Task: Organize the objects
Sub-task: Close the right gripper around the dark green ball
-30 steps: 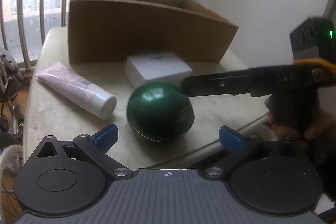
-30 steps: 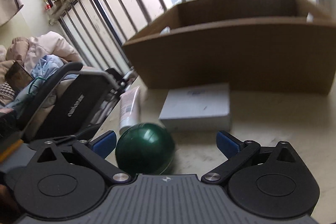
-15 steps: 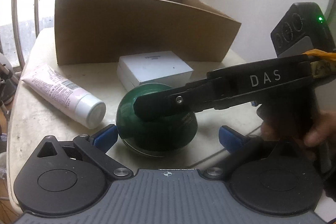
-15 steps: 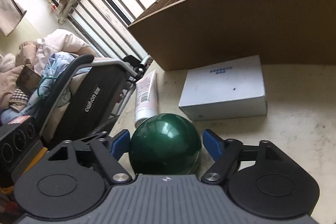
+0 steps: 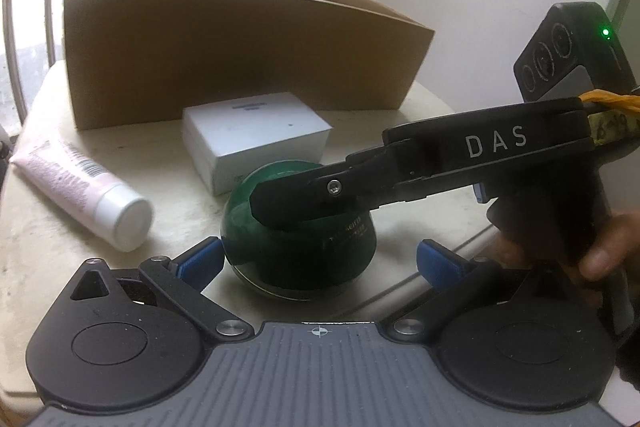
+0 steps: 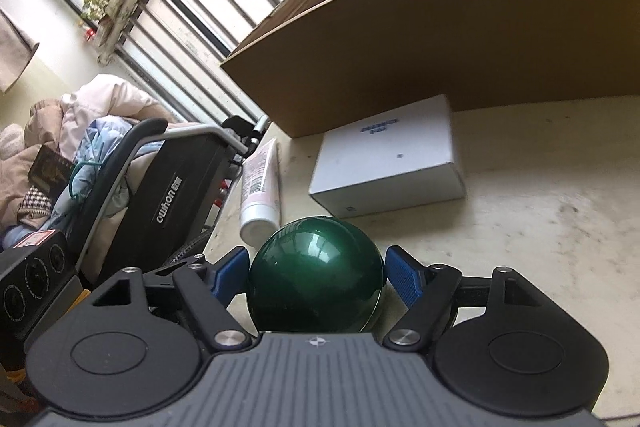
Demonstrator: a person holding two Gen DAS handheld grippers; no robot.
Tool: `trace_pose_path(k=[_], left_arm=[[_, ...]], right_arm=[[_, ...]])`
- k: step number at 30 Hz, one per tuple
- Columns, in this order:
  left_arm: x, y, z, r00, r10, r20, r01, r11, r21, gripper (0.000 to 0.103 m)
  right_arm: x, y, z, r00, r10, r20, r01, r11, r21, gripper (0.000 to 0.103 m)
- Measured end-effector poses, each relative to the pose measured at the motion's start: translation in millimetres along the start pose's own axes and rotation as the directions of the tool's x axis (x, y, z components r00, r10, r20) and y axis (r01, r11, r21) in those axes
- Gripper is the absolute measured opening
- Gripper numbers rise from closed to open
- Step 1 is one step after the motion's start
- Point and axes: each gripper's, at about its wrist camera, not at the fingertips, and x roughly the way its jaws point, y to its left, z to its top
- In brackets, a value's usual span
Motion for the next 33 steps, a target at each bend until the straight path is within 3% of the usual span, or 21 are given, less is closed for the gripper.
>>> trace_pose_path(k=[10, 14, 19, 33], left_arm=[[20.5, -15.5, 11.6, 0.998, -0.06, -0.014, 0.061, 0.997, 0.057, 0.103], [24.9, -14.5, 11.8, 0.998, -0.061, -0.005, 0.061, 0.995, 0.078, 0.103], [32.0, -10.4, 12.2, 0.997, -0.068, -0.049, 0.071, 0.995, 0.076, 0.103], [24.5, -0.2, 1.6, 0.996, -0.083, 0.015, 0.082, 0.993, 0.08, 0.103]], right_arm=[[-24.6, -25.0, -3.7, 0.997, -0.045, 0.056, 0.042, 0.997, 0.061, 0.079], [-28.3, -32.5, -5.0, 0.997, -0.03, 0.065, 0.024, 0.996, 0.086, 0.082], [-25.6, -39.8, -6.4, 0.998, -0.004, 0.07, -0.004, 0.995, 0.103, 0.087], [-26.0, -49.8, -8.9, 0.992, 0.069, 0.102, -0.081, 0.99, 0.118, 0.097]])
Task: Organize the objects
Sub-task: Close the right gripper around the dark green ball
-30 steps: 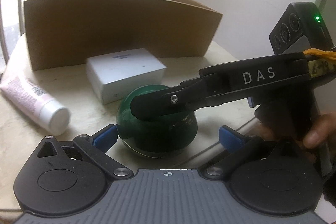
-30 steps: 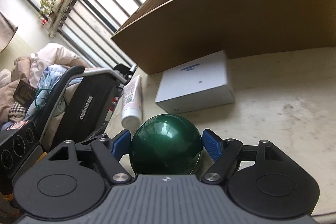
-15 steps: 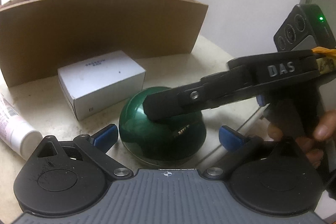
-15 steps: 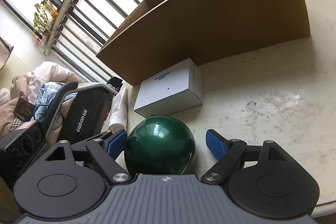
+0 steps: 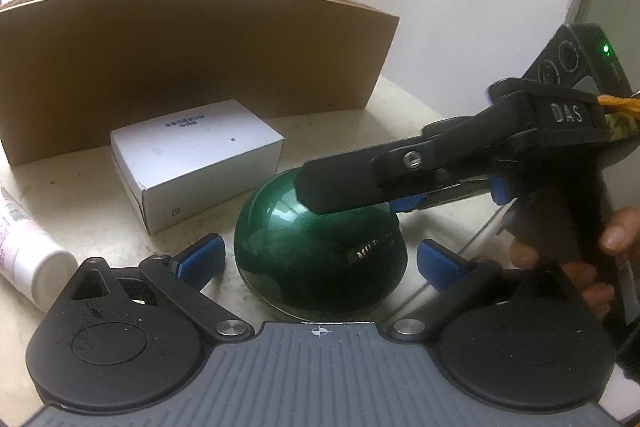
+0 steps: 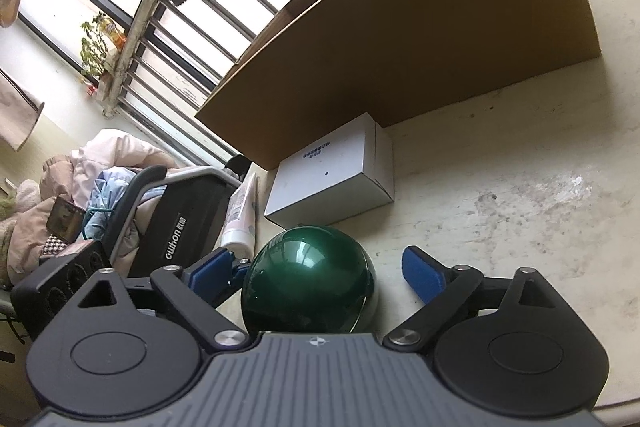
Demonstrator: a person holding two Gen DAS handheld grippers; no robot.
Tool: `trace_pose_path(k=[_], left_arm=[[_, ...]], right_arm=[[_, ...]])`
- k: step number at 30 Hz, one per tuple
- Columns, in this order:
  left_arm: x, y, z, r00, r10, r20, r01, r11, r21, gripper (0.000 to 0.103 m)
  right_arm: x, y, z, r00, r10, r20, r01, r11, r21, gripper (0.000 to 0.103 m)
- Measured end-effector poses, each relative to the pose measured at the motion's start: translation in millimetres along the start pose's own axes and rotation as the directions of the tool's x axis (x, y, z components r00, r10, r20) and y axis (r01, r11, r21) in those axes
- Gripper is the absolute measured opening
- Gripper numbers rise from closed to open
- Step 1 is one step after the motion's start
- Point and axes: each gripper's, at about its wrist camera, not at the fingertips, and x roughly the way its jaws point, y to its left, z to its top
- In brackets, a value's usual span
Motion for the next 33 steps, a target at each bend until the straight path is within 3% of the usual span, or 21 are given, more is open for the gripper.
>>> trace_pose_path(k=[8, 26, 33], left_arm=[[9.4, -7.4, 8.1, 0.999, 0.016, -0.029, -0.015, 0.999, 0.041, 0.103], [2.3, 2.3, 6.8, 1.0, -0.019, -0.012, 0.019, 1.0, -0.01, 0.103], [18.9, 1.7, 12.6, 1.0, -0.022, -0.017, 0.022, 1.0, -0.007, 0.103]], right_arm=[[-1.5, -1.3, -3.6, 1.0, 0.012, 0.027, -0.013, 1.0, 0.02, 0.103], [-1.4, -2.8, -5.3, 0.999, 0.018, 0.041, -0.019, 0.999, 0.033, 0.103], [-1.5, -2.8, -5.3, 0.999, 0.018, 0.039, -0.019, 0.999, 0.029, 0.103]])
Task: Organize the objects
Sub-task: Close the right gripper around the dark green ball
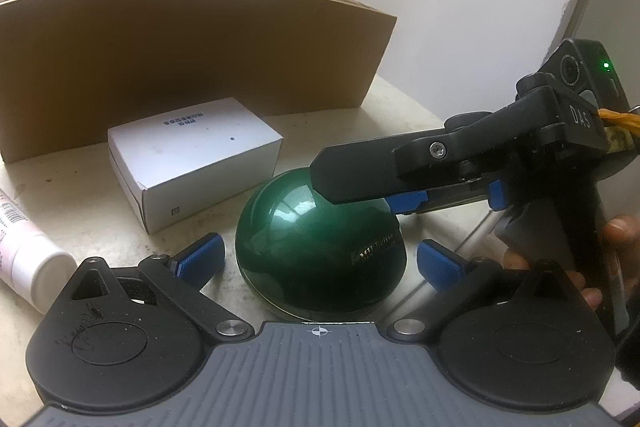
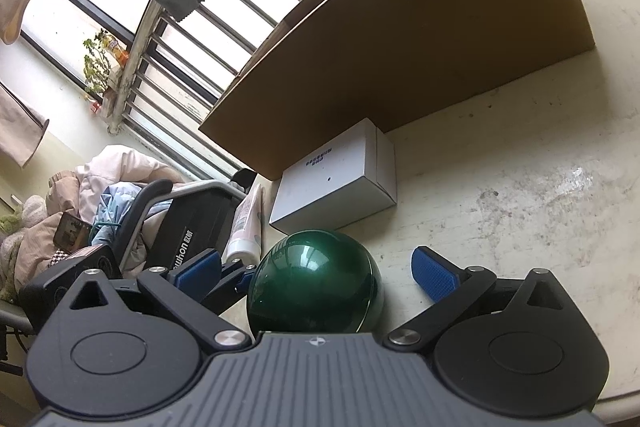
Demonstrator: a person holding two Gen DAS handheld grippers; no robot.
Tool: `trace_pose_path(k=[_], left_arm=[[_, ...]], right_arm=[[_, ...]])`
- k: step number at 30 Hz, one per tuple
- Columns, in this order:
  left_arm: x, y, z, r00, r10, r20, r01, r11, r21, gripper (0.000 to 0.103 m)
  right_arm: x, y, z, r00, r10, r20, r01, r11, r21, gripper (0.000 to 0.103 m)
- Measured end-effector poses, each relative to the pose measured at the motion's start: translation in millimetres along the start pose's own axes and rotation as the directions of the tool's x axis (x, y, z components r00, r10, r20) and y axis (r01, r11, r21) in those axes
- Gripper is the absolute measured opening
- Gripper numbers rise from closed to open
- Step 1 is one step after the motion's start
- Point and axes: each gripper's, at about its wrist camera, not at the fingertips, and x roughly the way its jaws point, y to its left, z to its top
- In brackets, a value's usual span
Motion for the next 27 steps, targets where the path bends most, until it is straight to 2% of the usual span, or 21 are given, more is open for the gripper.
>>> trace_pose_path(k=[19, 27], left_arm=[[-5.0, 11.5, -0.7, 0.999, -0.036, -0.004, 0.036, 0.999, -0.002, 0.103], [-1.2, 3.2, -2.6, 1.0, -0.004, -0.006, 0.004, 0.999, 0.035, 0.103]], right_arm=[[-0.7, -0.1, 0.0, 1.0, -0.008, 0.0, 0.008, 1.0, 0.009, 0.103], [0.5, 3.6, 0.8, 1.0, -0.027, -0.009, 0.027, 1.0, -0.012, 0.103]])
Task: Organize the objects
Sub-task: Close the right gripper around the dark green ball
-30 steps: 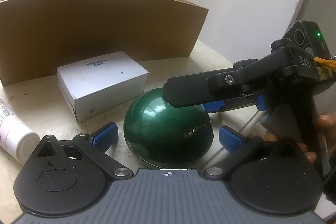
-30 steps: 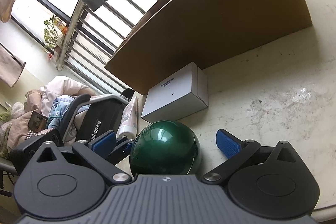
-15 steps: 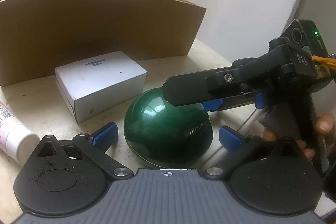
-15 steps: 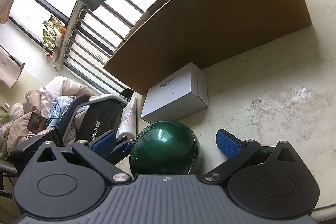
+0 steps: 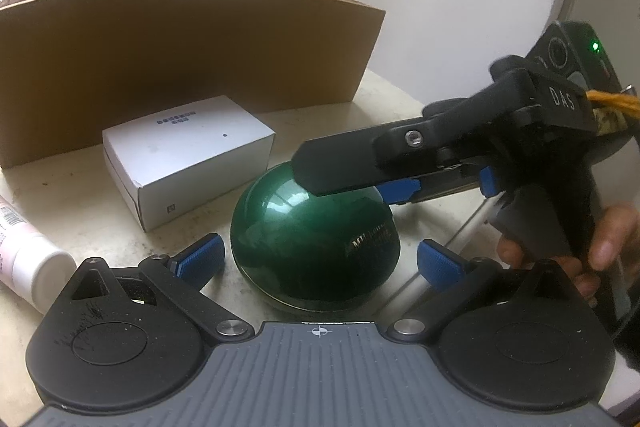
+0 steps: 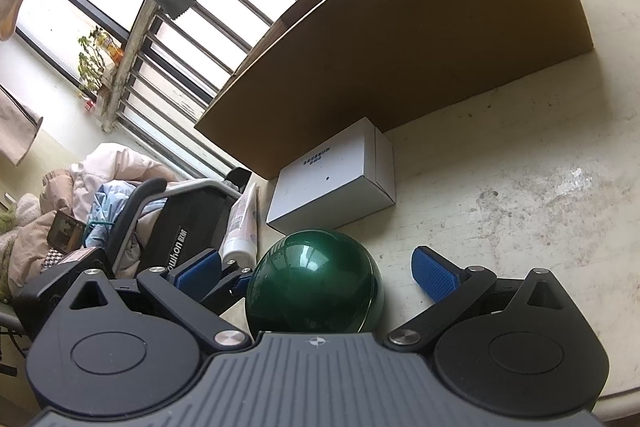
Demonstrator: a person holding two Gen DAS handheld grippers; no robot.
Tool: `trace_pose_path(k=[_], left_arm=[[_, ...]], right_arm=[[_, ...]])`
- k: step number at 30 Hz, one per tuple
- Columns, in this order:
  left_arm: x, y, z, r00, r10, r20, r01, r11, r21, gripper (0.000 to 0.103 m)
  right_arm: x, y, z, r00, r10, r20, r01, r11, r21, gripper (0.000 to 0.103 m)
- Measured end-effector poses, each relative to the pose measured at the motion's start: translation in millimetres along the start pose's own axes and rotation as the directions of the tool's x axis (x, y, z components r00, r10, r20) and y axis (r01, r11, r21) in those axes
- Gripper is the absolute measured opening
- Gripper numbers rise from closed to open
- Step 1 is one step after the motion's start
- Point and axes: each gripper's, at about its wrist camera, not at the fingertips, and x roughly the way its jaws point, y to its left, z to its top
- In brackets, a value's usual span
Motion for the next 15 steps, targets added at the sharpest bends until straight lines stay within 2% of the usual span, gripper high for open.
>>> trace_pose_path(k=[4, 7, 11, 15], left_arm=[[1.8, -5.9, -1.3, 1.0, 0.021, 0.003, -0.021, 0.999, 0.03, 0.103], [1.6, -10.2, -2.6, 0.999, 0.044, 0.014, -0.044, 0.998, 0.046, 0.103], [1.0, -10.7, -6.2, 0.998, 0.046, 0.046, -0.047, 0.999, 0.022, 0.102], [2.8, -15.9, -7.6, 0.995, 0.078, 0.057, -0.081, 0.996, 0.045, 0.097]], right_arm=[[2.6, 7.9, 1.0, 0.999, -0.039, -0.014, 0.039, 0.999, -0.035, 0.103], [5.4, 19.0, 2.4, 0.994, -0.103, -0.041, 0.099, 0.992, -0.079, 0.103], [0.8, 39.9, -1.4, 0.988, -0.149, -0.033, 0.139, 0.969, -0.203, 0.103], [2.6, 56.5, -5.5, 0.98, -0.198, -0.031, 0.18, 0.936, -0.303, 0.102]])
